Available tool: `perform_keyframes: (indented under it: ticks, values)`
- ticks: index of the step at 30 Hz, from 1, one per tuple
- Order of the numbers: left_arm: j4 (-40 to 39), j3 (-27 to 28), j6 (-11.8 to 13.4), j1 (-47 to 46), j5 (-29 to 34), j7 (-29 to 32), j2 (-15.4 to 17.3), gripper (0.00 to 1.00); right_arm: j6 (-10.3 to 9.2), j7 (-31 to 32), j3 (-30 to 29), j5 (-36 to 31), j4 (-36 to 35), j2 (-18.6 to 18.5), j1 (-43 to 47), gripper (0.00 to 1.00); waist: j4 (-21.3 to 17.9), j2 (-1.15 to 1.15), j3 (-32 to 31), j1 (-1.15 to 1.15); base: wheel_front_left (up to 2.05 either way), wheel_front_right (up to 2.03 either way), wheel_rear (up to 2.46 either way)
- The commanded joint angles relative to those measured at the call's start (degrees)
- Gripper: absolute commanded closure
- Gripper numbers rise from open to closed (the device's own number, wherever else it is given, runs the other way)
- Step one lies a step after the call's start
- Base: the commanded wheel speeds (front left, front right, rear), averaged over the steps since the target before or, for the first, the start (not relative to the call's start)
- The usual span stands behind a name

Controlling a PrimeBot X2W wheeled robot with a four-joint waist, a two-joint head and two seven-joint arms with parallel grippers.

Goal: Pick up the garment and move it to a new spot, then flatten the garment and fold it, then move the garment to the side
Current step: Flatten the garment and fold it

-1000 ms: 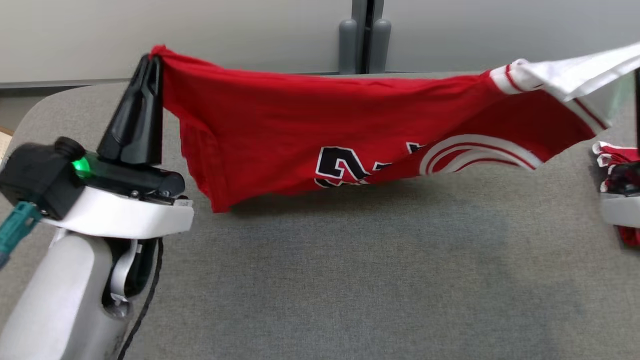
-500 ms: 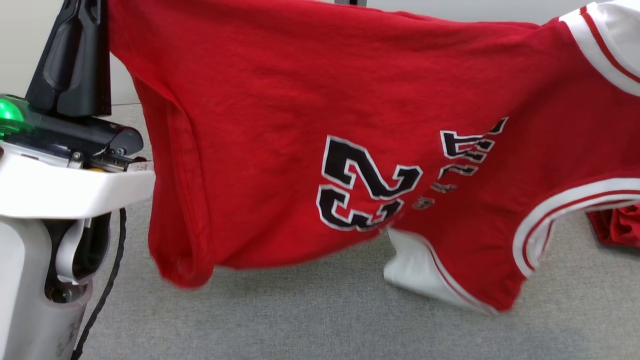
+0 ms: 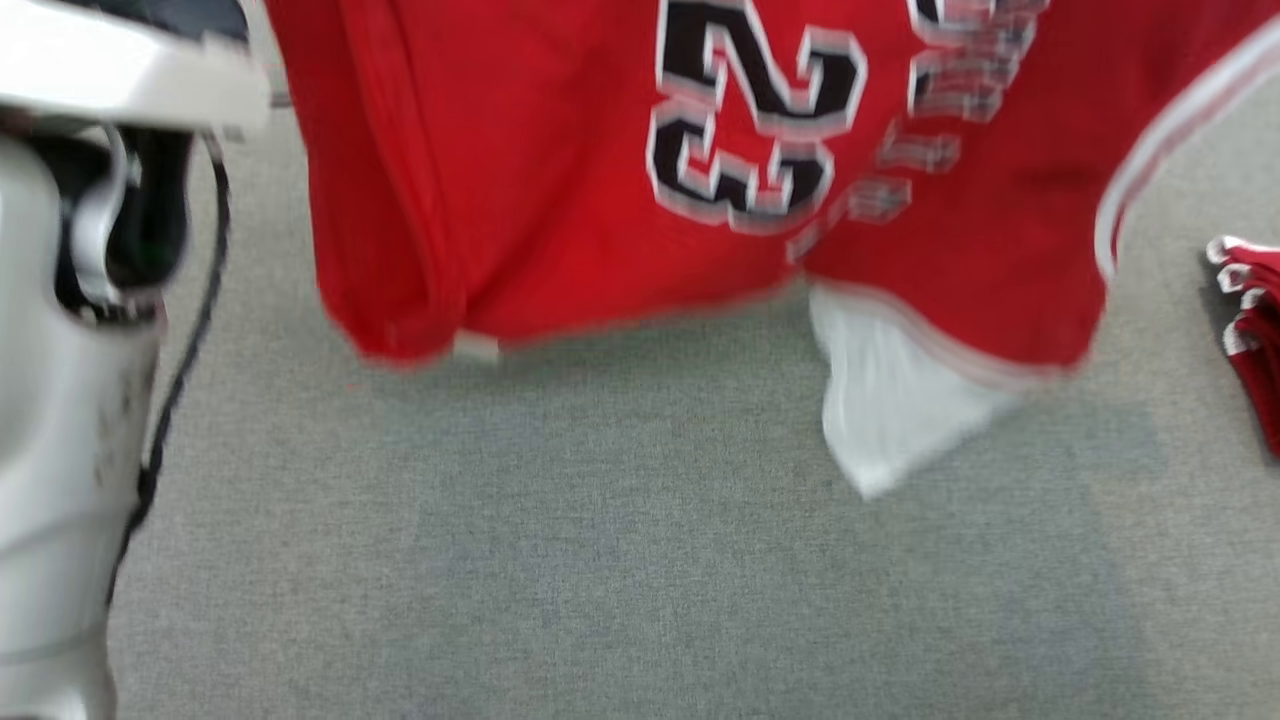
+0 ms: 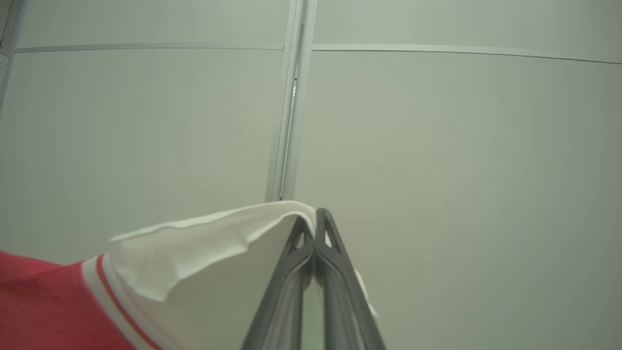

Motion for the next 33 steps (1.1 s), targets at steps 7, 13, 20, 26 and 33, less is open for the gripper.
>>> perform_keyframes:
  ticks: [7,13,20,26,33]
  values:
    - [20.27,-0.06,-3.54,-16.04,0.86,-6.37,-2.76,1.00,-0.04,-6.97,7.04,0.53,18.07,2.54,-20.76,1.00,-0.32,0.00,5.33,0.00,0.00,0.00,0.00]
    - [36.53,-1.01,-6.21,-21.37,0.32,-8.73,-4.95,1.00,-0.04,-11.68,12.96,1.30,33.98,6.75,-26.97,1.00,-1.26,0.00,7.48,0.00,0.00,0.00,0.00]
    - [55.31,-2.92,-8.90,-18.19,-1.72,-10.08,-9.44,1.00,-0.04,-16.66,18.35,3.45,51.60,12.23,-23.20,1.00,-1.77,0.00,9.46,0.00,0.00,0.00,0.00]
    - [65.20,-3.65,-9.96,-13.57,-3.87,-10.95,-12.09,1.00,-0.04,-20.78,22.68,7.40,61.41,15.39,-16.92,1.00,-2.26,0.00,9.84,0.00,0.00,0.00,0.00]
    - [63.85,-2.21,-10.06,-6.34,-6.57,-11.93,-12.55,1.00,-0.04,-24.05,25.48,14.30,59.36,14.94,-5.96,1.00,-2.22,0.00,8.23,0.00,0.00,0.00,0.00]
